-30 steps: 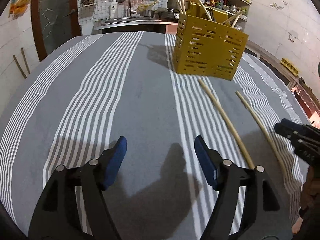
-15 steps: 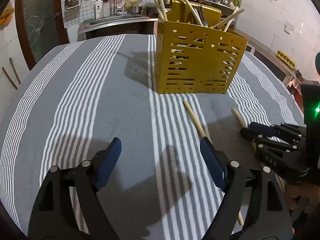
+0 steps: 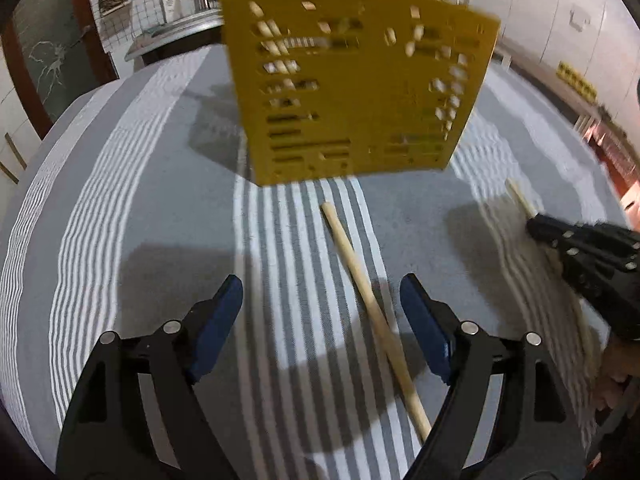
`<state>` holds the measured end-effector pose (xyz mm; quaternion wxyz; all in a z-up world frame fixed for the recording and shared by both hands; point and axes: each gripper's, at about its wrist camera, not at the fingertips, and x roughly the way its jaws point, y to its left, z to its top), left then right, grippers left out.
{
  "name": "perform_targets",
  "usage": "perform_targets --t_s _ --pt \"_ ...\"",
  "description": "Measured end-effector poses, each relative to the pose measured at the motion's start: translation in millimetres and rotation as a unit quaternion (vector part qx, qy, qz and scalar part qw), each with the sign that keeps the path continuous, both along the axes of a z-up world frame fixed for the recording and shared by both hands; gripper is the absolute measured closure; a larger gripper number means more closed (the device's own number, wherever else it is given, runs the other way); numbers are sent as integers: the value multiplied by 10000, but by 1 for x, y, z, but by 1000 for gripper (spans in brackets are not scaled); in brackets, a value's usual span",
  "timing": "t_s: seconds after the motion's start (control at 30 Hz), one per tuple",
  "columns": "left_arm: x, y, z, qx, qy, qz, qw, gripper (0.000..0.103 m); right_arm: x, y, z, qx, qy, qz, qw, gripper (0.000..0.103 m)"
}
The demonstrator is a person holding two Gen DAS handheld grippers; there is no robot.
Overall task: Organize utensils
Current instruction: 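Grasp a chopstick with the right gripper while the left gripper approaches another chopstick, then grasp the last wooden chopstick with the left gripper, then lift and carry both chopsticks upright over the yellow caddy with both grippers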
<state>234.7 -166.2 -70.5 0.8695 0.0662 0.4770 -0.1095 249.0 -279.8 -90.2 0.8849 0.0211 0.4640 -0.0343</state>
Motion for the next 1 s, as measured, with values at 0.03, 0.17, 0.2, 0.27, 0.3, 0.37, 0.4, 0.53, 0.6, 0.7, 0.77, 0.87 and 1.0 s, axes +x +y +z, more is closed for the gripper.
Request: perform_targets --t_s 0.03,0.17,0.2,0.27,0.3,0.37,0.4,0.53,0.6,0.7,0.77,0.87,1.0 --pt "2 -4 -6 105 84 -43 9999 24 0 0 0 6 -5 -5 10000 97" --pt "5 -9 -10 174 50 37 9998 21 8 -5 0 41 4 17 10000 97" --pt "7 -11 -10 166 47 48 9998 22 11 -6 -1 56 17 26 10000 97" --pt "10 -12 -12 107 46 55 9999 27 15 -6 -2 36 55 64 10000 97" --pt "11 -12 -13 78 44 46 9999 30 17 -6 -2 29 84 89 9999 97" --pt "12 -14 -12 10 67 37 10000 41 21 -9 -2 73 127 108 9998 97" --pt "12 -16 -11 -1 76 2 10000 51 24 -10 -2 103 154 125 9998 96" --pt "10 -23 -8 3 74 -153 9999 75 29 -16 -1 279 274 156 9991 96" --pt "10 -24 -5 -43 86 -236 9997 91 31 -16 -1 301 297 177 9989 96" --pt "13 -18 -3 -279 160 -354 9989 99 32 -21 -1 431 254 152 9986 97" --pt "12 -16 -2 -283 139 -476 9984 99 32 -27 0 595 168 123 9980 97" --pt "5 -7 2 -417 35 -540 9977 99 28 -35 4 777 -46 87 9969 97" --pt "-14 7 22 -595 -399 -647 9953 99 3 -36 29 949 -675 104 9931 97"
